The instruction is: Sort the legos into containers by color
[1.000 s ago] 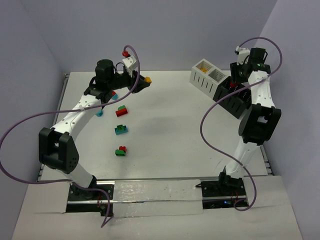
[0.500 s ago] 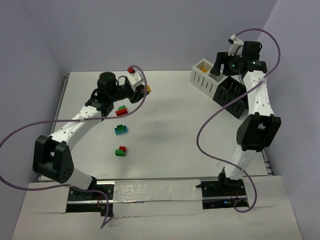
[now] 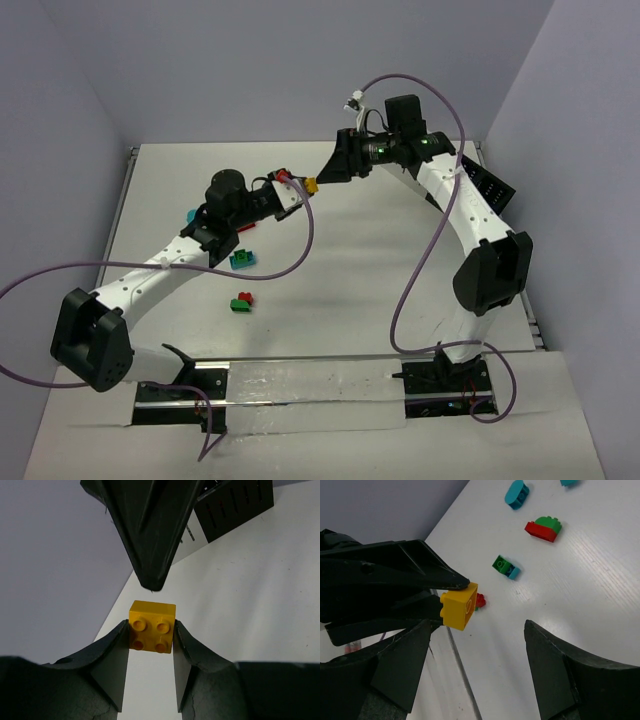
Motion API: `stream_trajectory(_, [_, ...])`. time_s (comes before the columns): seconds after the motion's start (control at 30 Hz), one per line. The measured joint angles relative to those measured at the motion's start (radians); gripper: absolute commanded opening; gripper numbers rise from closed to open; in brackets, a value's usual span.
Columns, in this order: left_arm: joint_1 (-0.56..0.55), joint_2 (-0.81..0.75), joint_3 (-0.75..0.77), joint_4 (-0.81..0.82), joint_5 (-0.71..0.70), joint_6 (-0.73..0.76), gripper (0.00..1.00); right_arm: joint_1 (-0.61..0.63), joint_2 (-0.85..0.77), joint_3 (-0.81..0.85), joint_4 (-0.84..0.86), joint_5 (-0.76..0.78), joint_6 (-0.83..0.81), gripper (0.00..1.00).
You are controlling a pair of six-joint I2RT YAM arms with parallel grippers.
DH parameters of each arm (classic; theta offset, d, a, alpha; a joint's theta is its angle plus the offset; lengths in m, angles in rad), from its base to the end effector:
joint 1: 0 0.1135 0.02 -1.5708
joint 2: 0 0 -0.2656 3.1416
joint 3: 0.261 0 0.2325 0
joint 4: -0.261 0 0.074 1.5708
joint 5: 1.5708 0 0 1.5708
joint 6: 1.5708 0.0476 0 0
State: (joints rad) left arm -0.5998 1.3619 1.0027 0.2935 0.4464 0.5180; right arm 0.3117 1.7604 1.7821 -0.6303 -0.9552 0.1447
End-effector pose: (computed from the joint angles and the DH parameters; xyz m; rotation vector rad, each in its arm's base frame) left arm 0.2468 -0.1936 0.3429 1.1446 1.1844 -0.4271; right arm 0.3465 0.1525 0.3812 -0.7340 2.0273 1.2951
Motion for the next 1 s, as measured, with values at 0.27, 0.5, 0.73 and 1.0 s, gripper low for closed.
stream_trajectory(0.27, [-0.010, -0.003, 0.000, 0.007, -0.009, -0.012, 0.00, 0.054, 0.009, 0.000, -0.008, -0.007, -0.012, 0.79])
stream_trajectory(0.5, [-0.016, -0.004, 0.000, 0.006, -0.009, -0.014, 0.01, 0.082, 0.014, 0.013, -0.011, -0.002, -0.028, 0.56])
stream_trajectory(0.73, [-0.016, -0.003, 0.000, -0.007, -0.027, -0.017, 0.51, 0.084, 0.017, 0.015, -0.015, 0.026, -0.025, 0.01])
stream_trajectory(1.0, [-0.017, 0.004, 0.033, -0.023, -0.105, -0.067, 0.99, 0.024, 0.052, 0.060, -0.021, 0.032, -0.030, 0.00])
